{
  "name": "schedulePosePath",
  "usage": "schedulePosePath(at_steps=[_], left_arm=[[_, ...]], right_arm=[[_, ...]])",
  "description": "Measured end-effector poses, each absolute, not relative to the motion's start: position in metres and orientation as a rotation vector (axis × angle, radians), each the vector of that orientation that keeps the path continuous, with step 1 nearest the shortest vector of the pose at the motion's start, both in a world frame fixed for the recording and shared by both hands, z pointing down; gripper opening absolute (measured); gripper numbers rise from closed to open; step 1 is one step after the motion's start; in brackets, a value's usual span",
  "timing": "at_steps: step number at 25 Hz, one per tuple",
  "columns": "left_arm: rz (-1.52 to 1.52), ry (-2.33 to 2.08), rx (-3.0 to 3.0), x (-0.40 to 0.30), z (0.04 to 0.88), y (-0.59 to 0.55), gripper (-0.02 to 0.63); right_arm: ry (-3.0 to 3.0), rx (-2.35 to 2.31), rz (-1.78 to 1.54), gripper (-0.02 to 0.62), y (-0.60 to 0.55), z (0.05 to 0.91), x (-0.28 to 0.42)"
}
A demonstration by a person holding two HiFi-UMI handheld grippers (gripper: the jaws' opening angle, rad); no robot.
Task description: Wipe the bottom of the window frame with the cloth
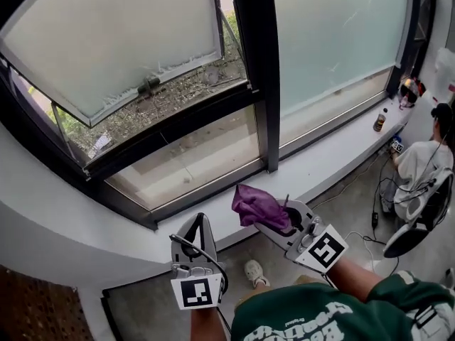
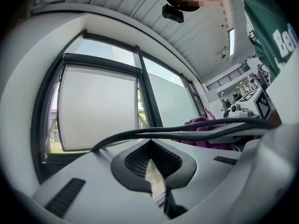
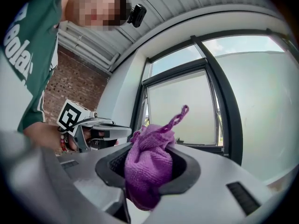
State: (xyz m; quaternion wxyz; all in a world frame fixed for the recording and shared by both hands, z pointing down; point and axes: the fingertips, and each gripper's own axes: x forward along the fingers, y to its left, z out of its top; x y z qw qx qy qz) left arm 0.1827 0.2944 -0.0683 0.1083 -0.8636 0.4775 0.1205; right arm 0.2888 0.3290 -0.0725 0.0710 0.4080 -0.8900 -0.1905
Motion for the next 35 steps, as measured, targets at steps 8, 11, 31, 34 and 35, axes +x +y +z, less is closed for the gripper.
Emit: schedulePosePath(at_steps=[8,11,31,34,35], left_arm=[[0.377,1.315,-2.553,0.154,-0.08,0.216,0.005],[0.361,1.295,-2.563,0.148,-0.077,0.191,0.005],[0.257,1.225,-2.668,0.162,-0.046,0.08,0.005],[0.242,1.244,-2.651,0.167,-0.051,0.07,0.005],[0.245,1.262,-2.644,0.168,-0.053,0.067,0.005]], right_arm=[[-2.649,1.272,-0.561,0.15,0.248,-0.083,0.253],[-2.646,1.269,-0.557,0.15,0.223,-0.082,0.243],[-2.58,1.337,-0.46,0.15,0.122,-0.064,0.264],[-2.593,1.313,-0.45,0.15,0.113,-0.065,0.268],[-2.604,1.306,-0.446,0.15,0.11,-0.065,0.269]])
